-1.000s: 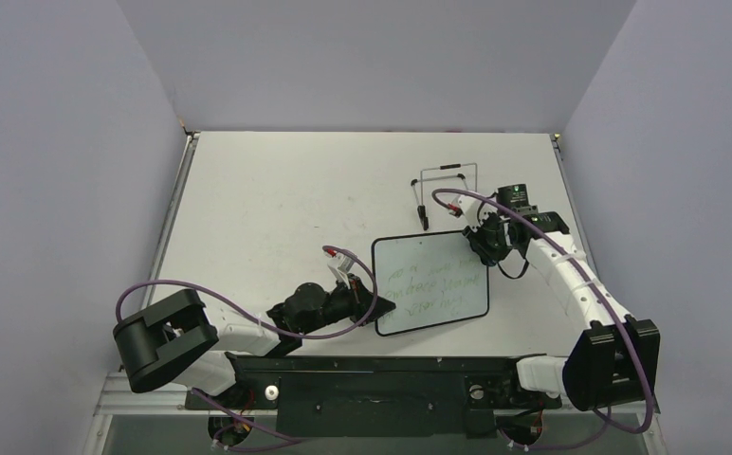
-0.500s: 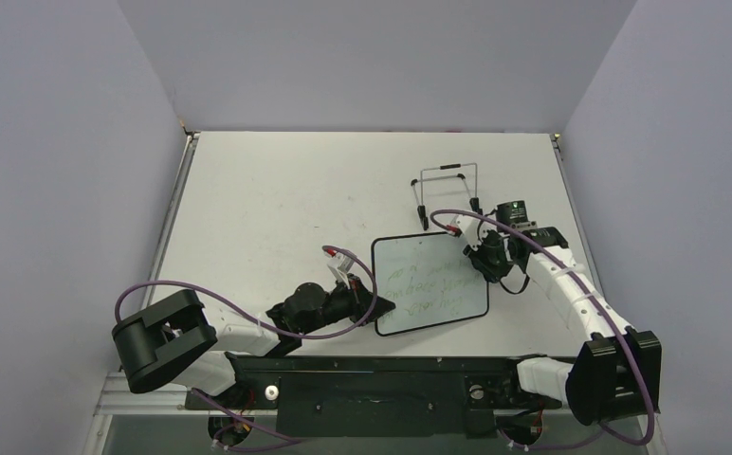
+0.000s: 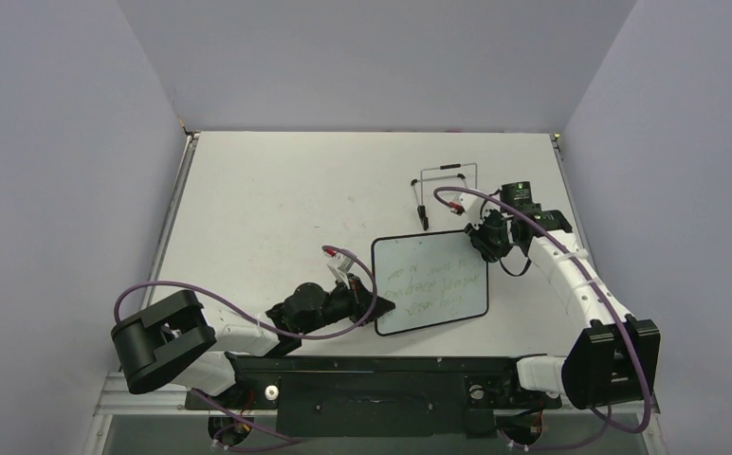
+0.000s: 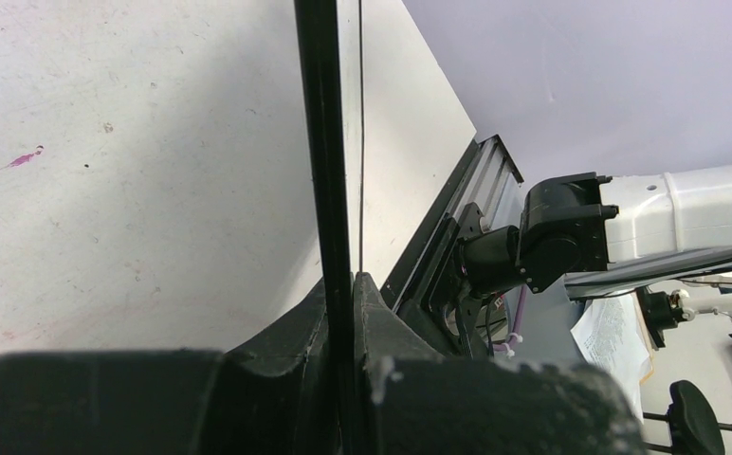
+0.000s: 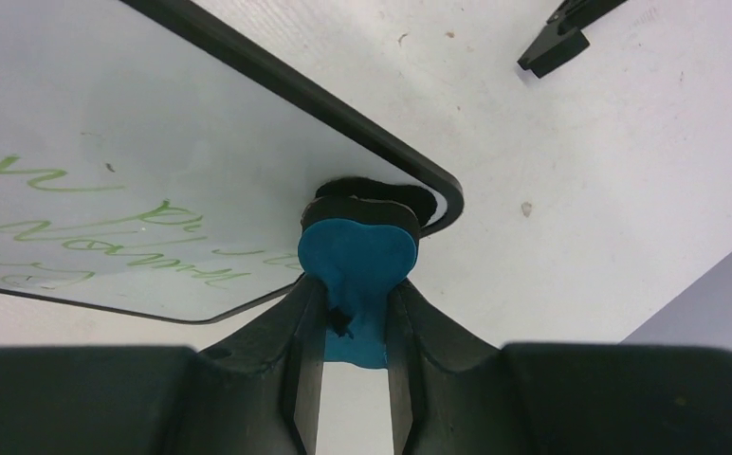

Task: Erase the whiteboard
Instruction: Erase the whiteboard at the center of the board.

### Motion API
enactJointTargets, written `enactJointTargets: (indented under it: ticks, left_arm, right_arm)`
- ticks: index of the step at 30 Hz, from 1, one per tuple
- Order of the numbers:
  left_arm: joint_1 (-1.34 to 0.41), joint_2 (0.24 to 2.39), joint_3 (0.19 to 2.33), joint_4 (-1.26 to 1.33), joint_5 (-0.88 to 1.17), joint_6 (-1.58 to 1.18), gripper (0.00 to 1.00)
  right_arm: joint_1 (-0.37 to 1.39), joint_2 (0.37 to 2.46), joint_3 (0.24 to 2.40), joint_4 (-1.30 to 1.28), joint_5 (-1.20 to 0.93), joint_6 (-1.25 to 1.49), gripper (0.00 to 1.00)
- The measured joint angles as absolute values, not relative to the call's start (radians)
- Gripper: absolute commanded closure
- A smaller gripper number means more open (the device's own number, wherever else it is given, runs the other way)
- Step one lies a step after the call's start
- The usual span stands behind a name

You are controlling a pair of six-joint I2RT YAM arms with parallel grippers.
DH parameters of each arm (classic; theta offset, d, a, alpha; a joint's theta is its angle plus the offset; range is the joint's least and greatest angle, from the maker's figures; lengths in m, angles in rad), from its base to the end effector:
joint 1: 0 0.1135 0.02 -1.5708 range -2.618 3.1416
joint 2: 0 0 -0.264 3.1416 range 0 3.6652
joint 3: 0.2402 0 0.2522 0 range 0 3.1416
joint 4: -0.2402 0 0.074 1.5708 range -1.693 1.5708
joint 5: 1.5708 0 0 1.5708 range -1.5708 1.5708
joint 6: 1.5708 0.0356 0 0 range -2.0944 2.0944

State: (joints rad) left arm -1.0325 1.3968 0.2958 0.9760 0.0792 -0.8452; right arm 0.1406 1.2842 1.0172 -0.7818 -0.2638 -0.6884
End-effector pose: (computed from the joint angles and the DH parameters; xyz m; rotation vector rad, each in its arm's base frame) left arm 0.1244 -0.2138 0.1686 0.2471 1.9109 -1.4158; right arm 0.2477 0.0444 0.2660 -1.1171 2.3131 0.1424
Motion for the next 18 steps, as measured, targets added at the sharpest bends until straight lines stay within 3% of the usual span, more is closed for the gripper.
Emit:
enactJointTargets:
  ticks: [11,18]
  left_arm:
    - [-1.032,1.390,0.290,0.975,0.084,-0.843,1.00]
    - [-1.032,1.390,0.290,0.976,0.083,-0.842,1.00]
  right_arm:
    - [0.128,1.222,0.901,-0.786,-0.257,-0.714,1.00]
    - [0.103,1.272,0.954,-0.778,-0.218,-0.689,1.00]
